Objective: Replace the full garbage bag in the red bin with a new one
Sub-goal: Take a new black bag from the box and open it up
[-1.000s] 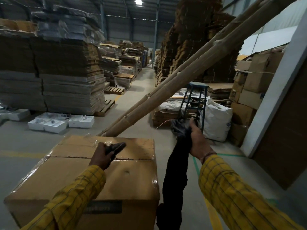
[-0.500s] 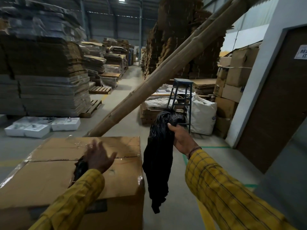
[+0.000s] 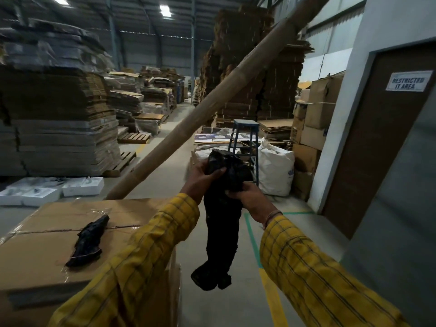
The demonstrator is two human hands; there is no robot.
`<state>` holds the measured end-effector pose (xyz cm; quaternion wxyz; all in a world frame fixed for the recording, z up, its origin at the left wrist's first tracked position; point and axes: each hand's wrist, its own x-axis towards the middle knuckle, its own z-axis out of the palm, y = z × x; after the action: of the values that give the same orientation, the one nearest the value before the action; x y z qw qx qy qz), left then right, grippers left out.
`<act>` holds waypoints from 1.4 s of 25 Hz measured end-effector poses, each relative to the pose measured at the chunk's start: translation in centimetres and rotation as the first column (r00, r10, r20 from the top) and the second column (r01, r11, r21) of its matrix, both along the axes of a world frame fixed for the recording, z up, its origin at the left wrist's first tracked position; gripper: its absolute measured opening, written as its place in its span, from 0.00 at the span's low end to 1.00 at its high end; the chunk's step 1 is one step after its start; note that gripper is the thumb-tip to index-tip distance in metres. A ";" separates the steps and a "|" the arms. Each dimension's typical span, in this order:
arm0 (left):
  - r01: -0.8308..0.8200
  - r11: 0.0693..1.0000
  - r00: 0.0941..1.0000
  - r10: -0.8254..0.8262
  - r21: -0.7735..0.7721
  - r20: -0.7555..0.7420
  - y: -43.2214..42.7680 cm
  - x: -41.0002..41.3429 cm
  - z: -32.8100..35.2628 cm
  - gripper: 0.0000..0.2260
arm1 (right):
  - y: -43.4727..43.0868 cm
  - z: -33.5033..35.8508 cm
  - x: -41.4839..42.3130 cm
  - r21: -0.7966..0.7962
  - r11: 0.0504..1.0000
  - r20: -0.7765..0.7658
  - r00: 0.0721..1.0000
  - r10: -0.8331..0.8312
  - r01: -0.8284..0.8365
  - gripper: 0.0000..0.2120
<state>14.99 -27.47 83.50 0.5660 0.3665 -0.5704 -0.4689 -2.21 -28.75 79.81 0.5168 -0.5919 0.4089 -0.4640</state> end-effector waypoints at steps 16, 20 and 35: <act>-0.300 0.953 0.941 0.302 -0.036 0.150 2.7 -13.0 3.9 0.20 | 4.3 0.9 -16.8 0.233 0.971 0.468 0.869 -0.159 0.052 0.24; -0.306 0.929 0.942 0.327 0.207 -0.077 2.6 -14.2 4.2 0.13 | 8.4 -1.4 -18.7 0.181 0.967 0.091 0.982 0.163 -0.178 0.23; 0.226 0.844 0.912 -0.359 0.486 0.198 12.3 -16.3 -7.8 0.31 | 7.8 -4.8 -19.1 0.394 0.917 0.211 0.966 -0.152 0.059 0.16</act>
<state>-1.30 -15.20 75.67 0.2989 0.4587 -0.5692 -0.6133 -21.28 -20.91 75.01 0.6419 -0.3964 0.4587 -0.4695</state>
